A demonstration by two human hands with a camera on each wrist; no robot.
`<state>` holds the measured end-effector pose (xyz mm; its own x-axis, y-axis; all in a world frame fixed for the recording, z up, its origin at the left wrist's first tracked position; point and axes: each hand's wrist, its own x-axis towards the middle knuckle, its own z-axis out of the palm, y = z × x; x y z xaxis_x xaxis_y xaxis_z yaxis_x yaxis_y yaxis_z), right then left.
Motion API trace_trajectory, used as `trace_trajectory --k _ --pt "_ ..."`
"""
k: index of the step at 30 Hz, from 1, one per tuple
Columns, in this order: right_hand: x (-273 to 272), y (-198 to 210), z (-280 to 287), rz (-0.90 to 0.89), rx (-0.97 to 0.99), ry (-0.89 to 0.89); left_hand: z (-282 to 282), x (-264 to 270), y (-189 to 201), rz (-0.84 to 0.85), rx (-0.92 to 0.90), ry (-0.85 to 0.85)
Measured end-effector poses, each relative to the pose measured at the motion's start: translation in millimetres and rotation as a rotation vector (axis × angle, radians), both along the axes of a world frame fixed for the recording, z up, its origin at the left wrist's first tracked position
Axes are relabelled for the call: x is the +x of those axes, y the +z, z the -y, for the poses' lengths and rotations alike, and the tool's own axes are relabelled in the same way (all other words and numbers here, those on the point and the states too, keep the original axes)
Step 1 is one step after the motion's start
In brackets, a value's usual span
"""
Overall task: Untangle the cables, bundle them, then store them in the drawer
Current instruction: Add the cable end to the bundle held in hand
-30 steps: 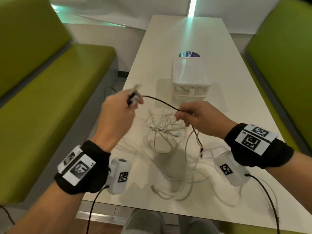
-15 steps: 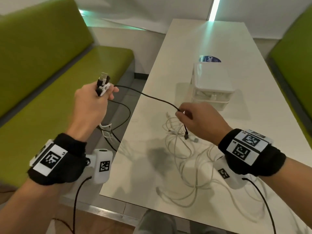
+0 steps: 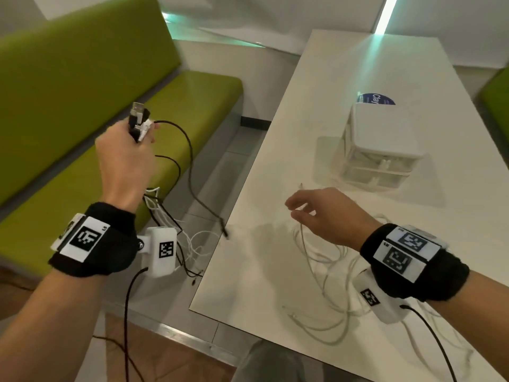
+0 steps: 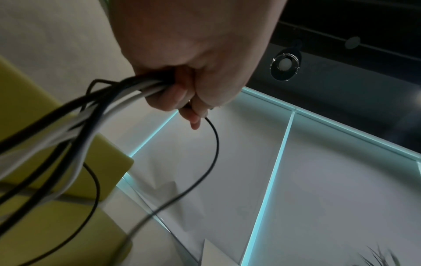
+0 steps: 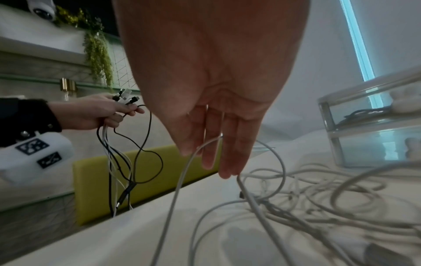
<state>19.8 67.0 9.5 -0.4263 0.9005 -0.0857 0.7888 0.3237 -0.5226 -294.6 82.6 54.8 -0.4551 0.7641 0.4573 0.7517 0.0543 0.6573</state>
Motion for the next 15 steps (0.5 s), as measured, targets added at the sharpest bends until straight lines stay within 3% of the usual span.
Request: trace_trajectory --k 3,8,12,15 --pt "6.5 -7.8 -0.1 0.129 -0.012 0.059 -1.7 -5.0 -0.7 -0.021 -0.014 0.033" --pt "6.3 -9.4 3.0 0.133 0.07 0.088 -2.5 1.6 -16.6 -0.092 -0.167 -0.043" --pt "8.5 -4.2 22.0 0.142 0.168 0.189 4.9 20.1 -24.2 0.053 -0.22 -0.106" --pt "8.2 -6.1 44.5 0.178 0.064 0.35 6.2 30.5 -28.7 0.193 -0.224 -0.268"
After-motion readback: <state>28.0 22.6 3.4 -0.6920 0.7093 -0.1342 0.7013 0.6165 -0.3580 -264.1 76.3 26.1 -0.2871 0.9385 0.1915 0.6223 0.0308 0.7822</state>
